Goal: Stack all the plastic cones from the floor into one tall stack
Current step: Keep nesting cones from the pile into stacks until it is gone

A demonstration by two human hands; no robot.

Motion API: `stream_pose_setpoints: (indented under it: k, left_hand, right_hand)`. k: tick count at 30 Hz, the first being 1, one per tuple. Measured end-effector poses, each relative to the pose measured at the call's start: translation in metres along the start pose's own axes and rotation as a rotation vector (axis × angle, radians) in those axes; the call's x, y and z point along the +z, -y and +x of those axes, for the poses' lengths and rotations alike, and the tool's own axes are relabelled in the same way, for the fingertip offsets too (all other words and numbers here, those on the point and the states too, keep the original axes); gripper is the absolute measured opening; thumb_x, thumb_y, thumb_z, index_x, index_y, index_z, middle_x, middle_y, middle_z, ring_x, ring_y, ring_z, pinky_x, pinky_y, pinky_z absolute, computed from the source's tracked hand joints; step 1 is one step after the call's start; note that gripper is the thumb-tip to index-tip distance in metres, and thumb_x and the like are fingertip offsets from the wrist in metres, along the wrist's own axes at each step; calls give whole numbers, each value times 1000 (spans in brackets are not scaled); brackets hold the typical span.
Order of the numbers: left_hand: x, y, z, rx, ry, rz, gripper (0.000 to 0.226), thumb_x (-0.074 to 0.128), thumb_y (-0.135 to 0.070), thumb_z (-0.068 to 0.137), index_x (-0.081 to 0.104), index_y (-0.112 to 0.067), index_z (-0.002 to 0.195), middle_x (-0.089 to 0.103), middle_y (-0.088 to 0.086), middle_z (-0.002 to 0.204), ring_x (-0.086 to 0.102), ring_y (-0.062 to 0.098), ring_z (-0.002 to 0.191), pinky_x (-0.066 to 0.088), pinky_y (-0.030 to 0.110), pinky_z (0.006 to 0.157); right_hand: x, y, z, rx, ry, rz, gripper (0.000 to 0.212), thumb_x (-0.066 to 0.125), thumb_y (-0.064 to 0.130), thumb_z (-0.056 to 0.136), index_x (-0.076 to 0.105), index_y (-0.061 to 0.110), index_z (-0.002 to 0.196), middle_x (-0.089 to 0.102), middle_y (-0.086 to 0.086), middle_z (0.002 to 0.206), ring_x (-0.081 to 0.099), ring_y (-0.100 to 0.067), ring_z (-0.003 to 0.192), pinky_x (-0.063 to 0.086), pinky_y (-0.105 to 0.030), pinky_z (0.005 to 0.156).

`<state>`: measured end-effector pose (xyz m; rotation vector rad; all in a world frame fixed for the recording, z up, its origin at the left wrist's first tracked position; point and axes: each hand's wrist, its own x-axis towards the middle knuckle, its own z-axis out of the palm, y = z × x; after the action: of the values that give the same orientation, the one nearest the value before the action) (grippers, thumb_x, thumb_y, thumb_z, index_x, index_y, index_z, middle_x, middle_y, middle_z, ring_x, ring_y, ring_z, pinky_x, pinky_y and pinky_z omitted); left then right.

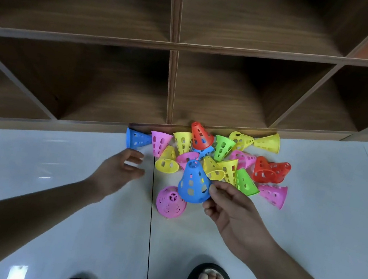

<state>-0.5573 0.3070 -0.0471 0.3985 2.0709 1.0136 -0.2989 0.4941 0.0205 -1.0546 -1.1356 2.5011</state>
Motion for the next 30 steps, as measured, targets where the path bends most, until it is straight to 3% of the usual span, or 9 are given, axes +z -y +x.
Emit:
stream_pose_setpoints:
  k: [6,10,13,17,21,26,30]
  left_hand:
    - [-16,5,23,93,-180,200,44,83,-31,92,62,-38,131,46,-8,136,59,15,120,56,28,81]
    - [-19,3,35,50,-90,285,65,79,-34,95,49,-35,153,39,-4,160,49,20,137,47,32,102]
    - [-19,3,38,-7,-31,284,69,75,-35,98,42,-35,159,37,-2,167,45,23,144,44,37,109]
    - [-22,5,28,-40,-51,194,58,73,-34,100,50,-35,153,53,0,150,56,21,126,47,31,94]
    - [-24,3,5,95,-178,138,28,70,-24,101,68,-33,128,70,-7,128,66,13,114,48,22,81]
    - [-24,-11,-27,157,-242,-59,26,64,-11,103,78,-33,106,75,-20,93,63,3,78,48,24,71]
    - [-20,-34,-45,188,-194,-222,24,64,-11,104,80,-28,109,78,-11,102,65,8,83,53,27,76]
  right_hand:
    - [13,-11,3,68,96,-169,28,68,11,96,64,-6,118,69,-18,88,65,-23,75,53,-31,70]
    - [14,-25,8,123,27,-282,18,66,6,101,63,-7,113,72,-20,88,70,-25,76,58,-31,69]
    - [11,-29,12,153,-34,-284,16,66,5,101,64,-7,112,73,-23,92,73,-27,78,60,-30,68]
    - [4,-30,17,165,-62,-289,16,68,5,100,66,-5,113,74,-28,104,74,-33,84,60,-32,70]
    - [-8,-26,22,138,-125,-358,13,70,5,98,69,1,110,77,-20,104,75,-30,83,58,-36,71]
    - [-43,-19,36,2,-404,-503,14,69,2,94,70,11,105,75,-18,102,74,-25,74,57,-36,64]
    - [-70,-20,33,-79,-589,-622,15,68,8,94,70,20,102,72,-7,105,72,-21,70,56,-36,62]
